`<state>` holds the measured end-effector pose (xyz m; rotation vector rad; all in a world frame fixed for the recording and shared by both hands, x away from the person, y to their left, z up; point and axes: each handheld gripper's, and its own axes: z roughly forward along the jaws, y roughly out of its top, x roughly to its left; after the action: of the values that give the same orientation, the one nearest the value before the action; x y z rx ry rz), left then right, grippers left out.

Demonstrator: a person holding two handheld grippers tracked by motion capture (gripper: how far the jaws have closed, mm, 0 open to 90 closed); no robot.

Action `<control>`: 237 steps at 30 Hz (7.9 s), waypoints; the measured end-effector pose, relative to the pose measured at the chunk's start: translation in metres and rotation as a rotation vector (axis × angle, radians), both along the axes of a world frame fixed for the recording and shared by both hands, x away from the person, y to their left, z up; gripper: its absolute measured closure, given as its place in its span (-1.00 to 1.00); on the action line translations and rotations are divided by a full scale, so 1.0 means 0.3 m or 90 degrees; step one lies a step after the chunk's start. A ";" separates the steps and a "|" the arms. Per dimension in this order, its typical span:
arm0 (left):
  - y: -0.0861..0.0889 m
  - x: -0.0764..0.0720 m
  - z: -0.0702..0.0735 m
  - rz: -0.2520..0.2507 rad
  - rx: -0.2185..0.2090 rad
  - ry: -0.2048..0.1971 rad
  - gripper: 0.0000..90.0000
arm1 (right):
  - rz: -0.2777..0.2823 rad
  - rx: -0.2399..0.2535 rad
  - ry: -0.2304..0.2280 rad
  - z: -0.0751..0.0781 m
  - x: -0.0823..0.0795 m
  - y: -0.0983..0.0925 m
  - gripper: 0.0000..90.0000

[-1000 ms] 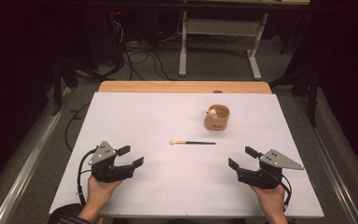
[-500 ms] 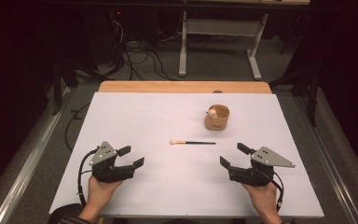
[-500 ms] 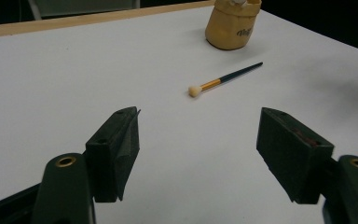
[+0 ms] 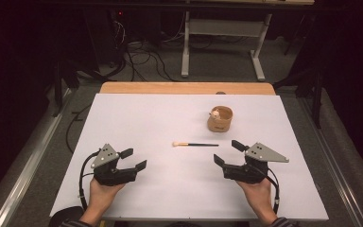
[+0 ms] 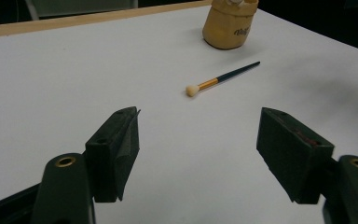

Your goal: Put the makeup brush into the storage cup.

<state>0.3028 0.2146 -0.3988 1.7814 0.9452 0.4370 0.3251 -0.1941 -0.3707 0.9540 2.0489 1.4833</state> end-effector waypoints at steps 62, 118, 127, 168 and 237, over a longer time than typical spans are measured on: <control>-0.006 0.001 -0.003 0.003 0.004 0.004 -0.32 | 0.004 -0.066 0.034 0.090 0.271 0.232 -0.54; -0.013 0.005 -0.006 -0.012 0.011 0.012 -0.31 | 0.108 -0.371 0.165 0.163 0.434 0.382 -0.29; -0.011 0.004 -0.006 -0.013 0.012 0.012 -0.31 | 0.132 -0.429 0.197 0.140 0.454 0.397 -0.21; -0.009 0.001 -0.003 -0.012 0.008 0.008 -0.32 | 0.180 -0.562 0.321 -0.004 0.505 0.443 0.06; -0.012 0.000 -0.004 -0.009 0.011 0.006 -0.31 | 0.198 -0.591 0.398 -0.074 0.536 0.451 0.78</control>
<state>0.3029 0.2109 -0.4000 1.8055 0.9375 0.4292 0.4859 -0.0588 -0.3929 0.7441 2.9750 0.1640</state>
